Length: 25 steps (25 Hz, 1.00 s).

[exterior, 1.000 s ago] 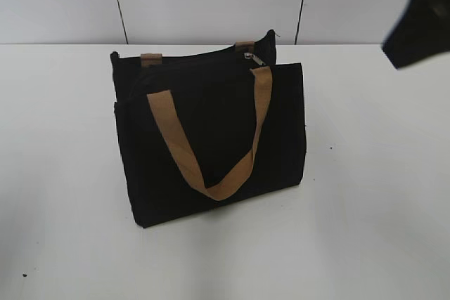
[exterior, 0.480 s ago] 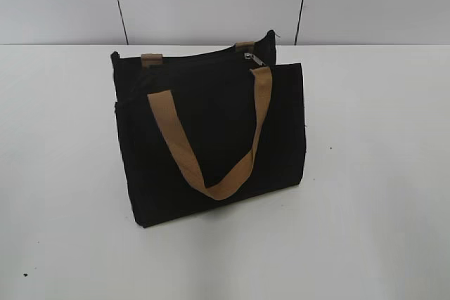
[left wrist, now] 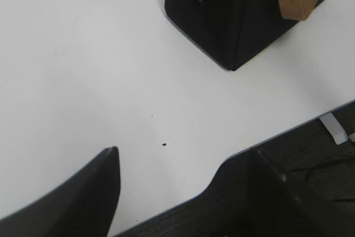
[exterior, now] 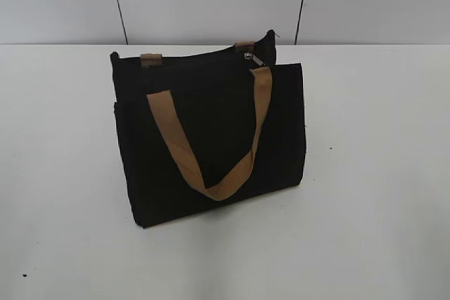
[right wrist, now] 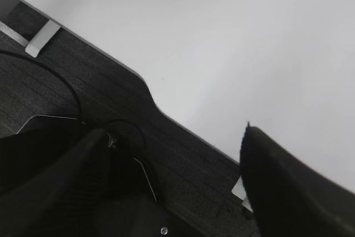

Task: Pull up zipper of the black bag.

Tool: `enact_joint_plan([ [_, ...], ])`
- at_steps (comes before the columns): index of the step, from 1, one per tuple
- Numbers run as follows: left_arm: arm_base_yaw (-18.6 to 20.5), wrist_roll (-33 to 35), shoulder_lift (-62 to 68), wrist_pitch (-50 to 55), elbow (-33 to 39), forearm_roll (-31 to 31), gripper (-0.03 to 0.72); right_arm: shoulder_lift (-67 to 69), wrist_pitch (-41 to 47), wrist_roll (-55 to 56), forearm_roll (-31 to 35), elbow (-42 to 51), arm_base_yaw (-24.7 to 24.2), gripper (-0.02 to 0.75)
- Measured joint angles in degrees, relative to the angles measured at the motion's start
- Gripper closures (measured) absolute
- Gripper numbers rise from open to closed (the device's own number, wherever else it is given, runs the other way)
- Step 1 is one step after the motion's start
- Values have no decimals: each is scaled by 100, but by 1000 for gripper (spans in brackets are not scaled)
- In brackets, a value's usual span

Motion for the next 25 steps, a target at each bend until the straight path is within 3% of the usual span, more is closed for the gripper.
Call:
enact_joint_plan([
  [7,0,16,0,-39,30,-10,149,-57,-558,0,-31,241,2,181],
  [21,0,40,0,-44,40,-10,217,-57,-652,0,-31,269,7,181],
  [25,253,46,-18,-50,40,-27,237,-57,-652,0,-31,269,-226,181],
])
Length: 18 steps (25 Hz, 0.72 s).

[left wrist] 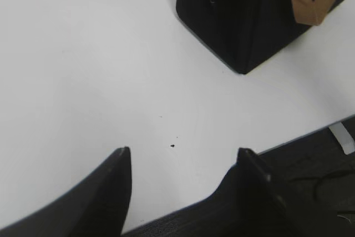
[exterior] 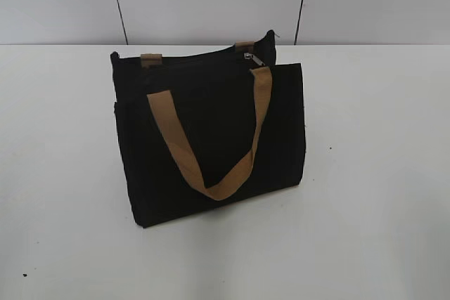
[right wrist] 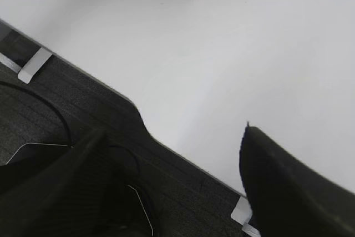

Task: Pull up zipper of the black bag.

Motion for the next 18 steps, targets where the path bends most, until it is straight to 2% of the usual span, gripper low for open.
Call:
enact_joint_plan([
  [10,1434,0,-500,-5,2,-2,241,-151,-12,0,-5,0,-2332,181],
  [13,1674,0,-862,-12,2,-2,250,-457,-12,0,-5,0,-2703,181],
  [18,1725,0,-1223,-12,2,-7,259,-1069,-12,0,1,0,-2820,181],
])
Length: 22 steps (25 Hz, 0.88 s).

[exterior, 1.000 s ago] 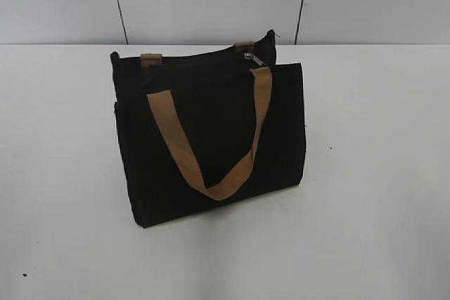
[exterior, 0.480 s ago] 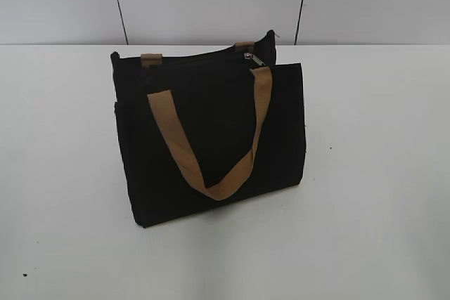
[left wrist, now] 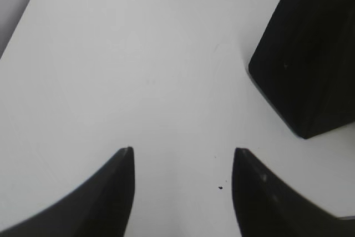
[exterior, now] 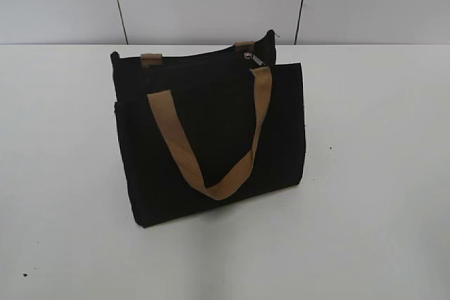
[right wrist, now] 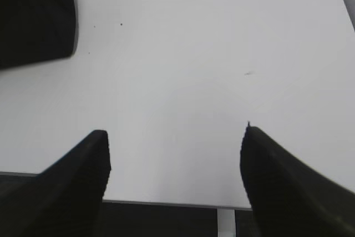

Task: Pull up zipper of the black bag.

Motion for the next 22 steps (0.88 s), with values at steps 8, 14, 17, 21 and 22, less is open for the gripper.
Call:
enact_joint_plan([
  [8,0,5,-25,0,0,0,261,-362,0,0,0,0,0,181],
  [14,0,11,-25,0,0,0,285,-362,0,0,5,0,0,181],
  [17,0,15,-25,0,0,0,291,-362,0,0,5,0,0,181],
  [21,0,15,-25,0,0,0,293,-362,0,0,5,0,0,181],
  [22,0,15,-25,0,0,0,293,-362,0,0,5,0,0,181],
])
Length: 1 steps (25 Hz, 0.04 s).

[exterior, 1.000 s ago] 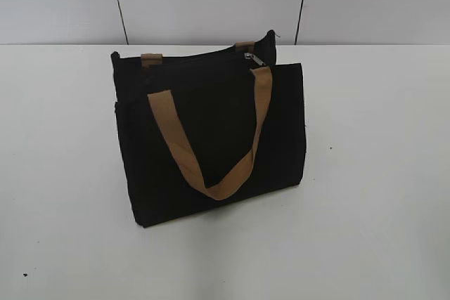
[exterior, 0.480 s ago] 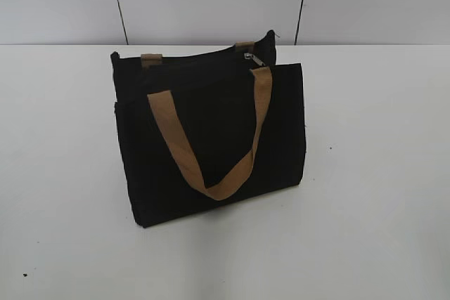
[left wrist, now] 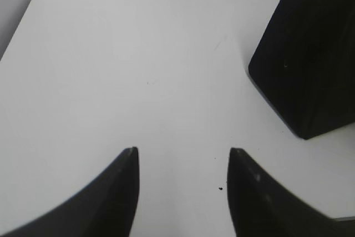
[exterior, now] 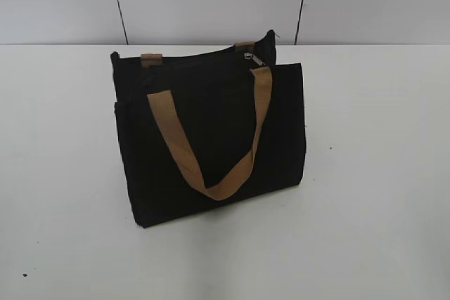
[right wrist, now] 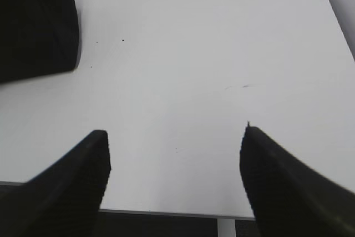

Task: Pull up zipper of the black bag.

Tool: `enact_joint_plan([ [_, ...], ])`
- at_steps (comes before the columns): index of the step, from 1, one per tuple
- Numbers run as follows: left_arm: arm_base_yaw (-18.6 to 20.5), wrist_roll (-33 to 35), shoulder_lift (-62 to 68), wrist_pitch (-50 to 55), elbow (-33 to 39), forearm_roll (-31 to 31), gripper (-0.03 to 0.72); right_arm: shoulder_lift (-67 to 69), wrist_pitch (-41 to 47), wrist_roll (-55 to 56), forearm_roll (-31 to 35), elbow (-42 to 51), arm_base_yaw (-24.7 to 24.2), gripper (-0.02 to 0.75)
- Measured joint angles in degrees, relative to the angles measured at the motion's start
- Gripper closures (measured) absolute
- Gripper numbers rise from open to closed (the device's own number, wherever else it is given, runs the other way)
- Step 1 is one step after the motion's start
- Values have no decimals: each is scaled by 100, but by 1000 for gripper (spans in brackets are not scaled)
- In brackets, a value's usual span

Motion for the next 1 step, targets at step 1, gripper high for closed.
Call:
enact_joint_plan([
  [1,0,0,0,0,0,0,293,0,0,0,0,0,0,181],
])
